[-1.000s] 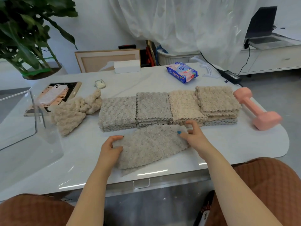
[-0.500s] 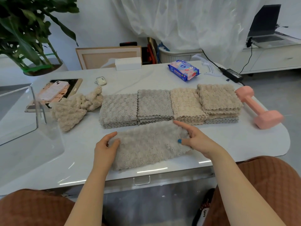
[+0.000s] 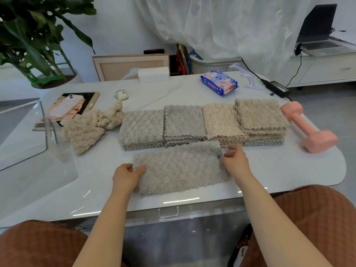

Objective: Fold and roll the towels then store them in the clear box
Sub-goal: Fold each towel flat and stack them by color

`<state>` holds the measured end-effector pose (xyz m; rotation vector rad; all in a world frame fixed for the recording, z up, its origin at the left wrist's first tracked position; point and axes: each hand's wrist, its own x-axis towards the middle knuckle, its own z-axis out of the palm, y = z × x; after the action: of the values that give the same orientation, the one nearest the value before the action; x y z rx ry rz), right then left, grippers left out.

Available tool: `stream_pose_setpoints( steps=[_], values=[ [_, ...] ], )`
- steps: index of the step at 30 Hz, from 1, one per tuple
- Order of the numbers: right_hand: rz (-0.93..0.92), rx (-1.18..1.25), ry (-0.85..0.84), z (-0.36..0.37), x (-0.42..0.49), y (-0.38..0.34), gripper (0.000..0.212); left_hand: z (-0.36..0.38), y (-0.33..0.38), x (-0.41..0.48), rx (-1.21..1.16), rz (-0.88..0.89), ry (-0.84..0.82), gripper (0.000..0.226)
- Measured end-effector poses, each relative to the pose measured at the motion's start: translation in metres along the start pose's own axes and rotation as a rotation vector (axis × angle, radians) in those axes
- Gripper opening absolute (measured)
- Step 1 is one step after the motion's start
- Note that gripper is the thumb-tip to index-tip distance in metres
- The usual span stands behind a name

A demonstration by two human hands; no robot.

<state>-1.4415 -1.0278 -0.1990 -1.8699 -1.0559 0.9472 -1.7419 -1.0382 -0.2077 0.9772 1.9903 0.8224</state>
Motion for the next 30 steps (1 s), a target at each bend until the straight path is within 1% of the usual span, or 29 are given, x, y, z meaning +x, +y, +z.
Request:
stream_pose_setpoints(
  steps=[2,3,4,6,8,9,10,11,12,13,14,16,18,19,21,23,26,28,30],
  values=[
    [0.018,-0.074,-0.065,-0.002,0.0,0.0,0.02,-0.002,0.003,0.0,-0.002,-0.026,-0.071,0.046],
    [0.005,-0.097,-0.12,-0.003,0.0,-0.002,0.017,-0.001,0.004,-0.002,-0.008,-0.023,-0.103,0.042],
    [-0.011,-0.126,-0.177,-0.003,-0.002,-0.005,0.019,0.0,0.004,-0.002,-0.018,-0.014,-0.124,0.038],
    [-0.017,-0.193,-0.286,-0.005,-0.006,-0.011,0.031,0.003,0.003,-0.004,-0.033,0.006,-0.153,0.031],
    [0.051,-0.245,-0.421,-0.009,-0.011,-0.015,0.036,0.003,0.005,-0.006,-0.04,-0.003,-0.161,0.032],
    [0.102,-0.282,-0.515,-0.011,-0.014,-0.017,0.034,0.0,0.006,-0.004,-0.039,0.001,-0.127,0.038],
    [0.155,-0.305,-0.618,-0.013,-0.018,-0.02,0.031,-0.003,0.008,-0.002,-0.025,0.018,-0.047,0.045],
    [0.189,-0.31,-0.694,-0.014,-0.02,-0.021,0.028,-0.007,0.01,0.0,0.002,0.055,0.067,0.048],
    [0.194,-0.294,-0.718,-0.015,-0.021,-0.021,0.025,-0.012,0.014,-0.001,0.023,0.102,0.186,0.046],
    [0.179,-0.255,-0.688,-0.014,-0.021,-0.022,0.023,-0.016,0.016,-0.002,0.031,0.154,0.264,0.042],
    [0.155,-0.21,-0.623,-0.012,-0.02,-0.021,0.024,-0.018,0.016,-0.002,0.043,0.198,0.282,0.039],
    [0.105,-0.164,-0.502,-0.01,-0.015,-0.019,0.025,-0.016,0.012,-0.001,0.136,0.232,0.196,0.042],
    [0.114,-0.161,-0.511,-0.007,-0.014,-0.018,0.022,-0.01,0.003,-0.002,0.273,0.23,0.107,0.049],
    [0.132,-0.168,-0.541,-0.005,-0.014,-0.016,0.019,-0.007,-0.003,-0.003,0.319,0.234,0.107,0.053],
    [0.154,-0.181,-0.557,-0.004,-0.014,-0.012,0.017,-0.002,-0.009,-0.009,0.364,0.251,0.179,0.058],
    [0.154,-0.177,-0.519,-0.004,-0.012,-0.009,0.021,-0.001,-0.009,-0.013,0.391,0.253,0.212,0.059],
    [0.163,-0.142,-0.468,-0.003,-0.01,-0.009,0.025,-0.002,-0.008,-0.011,0.335,0.177,0.184,0.053],
    [0.184,-0.149,-0.461,-0.003,-0.009,-0.009,0.023,-0.005,-0.008,-0.008,0.315,0.144,0.176,0.05],
    [0.176,-0.218,-0.455,-0.003,-0.009,-0.007,0.018,-0.008,-0.008,-0.007,0.343,0.101,0.16,0.055]
  ],
)
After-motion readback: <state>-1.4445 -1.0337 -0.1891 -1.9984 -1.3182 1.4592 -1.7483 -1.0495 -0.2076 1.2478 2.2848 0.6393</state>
